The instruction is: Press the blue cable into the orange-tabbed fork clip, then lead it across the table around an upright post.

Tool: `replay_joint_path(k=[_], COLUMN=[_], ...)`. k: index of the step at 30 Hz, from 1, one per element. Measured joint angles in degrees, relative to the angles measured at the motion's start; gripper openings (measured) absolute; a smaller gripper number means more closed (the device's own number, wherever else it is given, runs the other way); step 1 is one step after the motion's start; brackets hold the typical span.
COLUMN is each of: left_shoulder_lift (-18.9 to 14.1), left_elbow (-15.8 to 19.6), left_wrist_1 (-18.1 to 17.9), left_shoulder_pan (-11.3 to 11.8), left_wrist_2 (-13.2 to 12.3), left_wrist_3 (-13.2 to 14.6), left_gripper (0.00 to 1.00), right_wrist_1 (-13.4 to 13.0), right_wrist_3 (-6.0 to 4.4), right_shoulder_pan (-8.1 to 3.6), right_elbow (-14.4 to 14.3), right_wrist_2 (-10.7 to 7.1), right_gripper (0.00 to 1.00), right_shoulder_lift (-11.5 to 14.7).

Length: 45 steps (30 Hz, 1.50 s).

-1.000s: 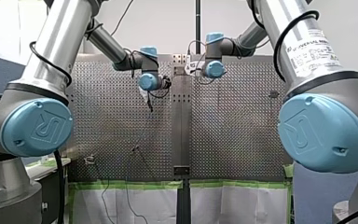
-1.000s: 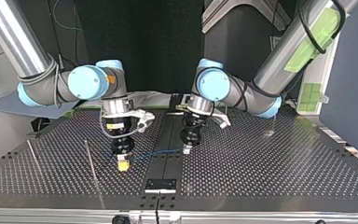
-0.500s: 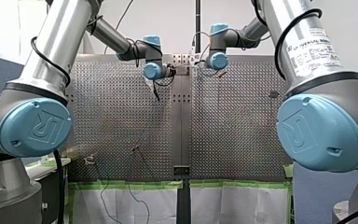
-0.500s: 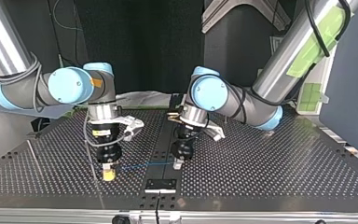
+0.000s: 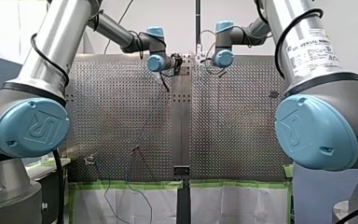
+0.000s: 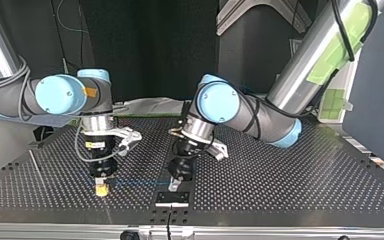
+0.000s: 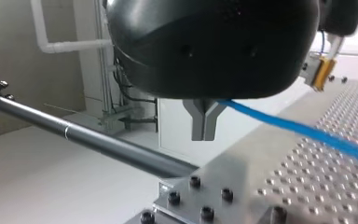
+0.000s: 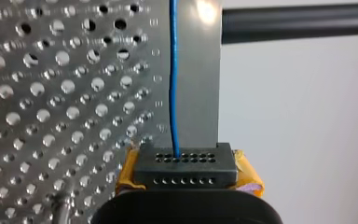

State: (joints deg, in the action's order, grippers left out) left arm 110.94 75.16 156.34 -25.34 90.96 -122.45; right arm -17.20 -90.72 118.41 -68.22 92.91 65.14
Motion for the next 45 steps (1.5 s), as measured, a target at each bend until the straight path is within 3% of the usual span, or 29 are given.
replay_joint_path(k=[11,23,45], left_shoulder_lift=[1.0,4.6,5.9], left_elbow=[-1.5,-6.9,-8.0], left_wrist_1=[0.1,2.0,1.4], left_shoulder_pan=[-0.5,-1.4,-2.4], left_wrist_2=[-0.4,-1.0,-1.7], left_wrist_3=[-5.4,-7.9,-8.6], left_gripper=[0.0,0.0,0.0], right_wrist_1=[1.0,2.9,4.2], right_wrist_3=[-0.03,0.24,0.7], right_shoulder_pan=[-1.9,-4.21,-8.07], right_elbow=[0.0,0.0,-0.2], right_wrist_2=[0.13,0.66,1.14], right_gripper=[0.0,0.0,0.0], right_shoulder_lift=[1.7,3.1,3.0])
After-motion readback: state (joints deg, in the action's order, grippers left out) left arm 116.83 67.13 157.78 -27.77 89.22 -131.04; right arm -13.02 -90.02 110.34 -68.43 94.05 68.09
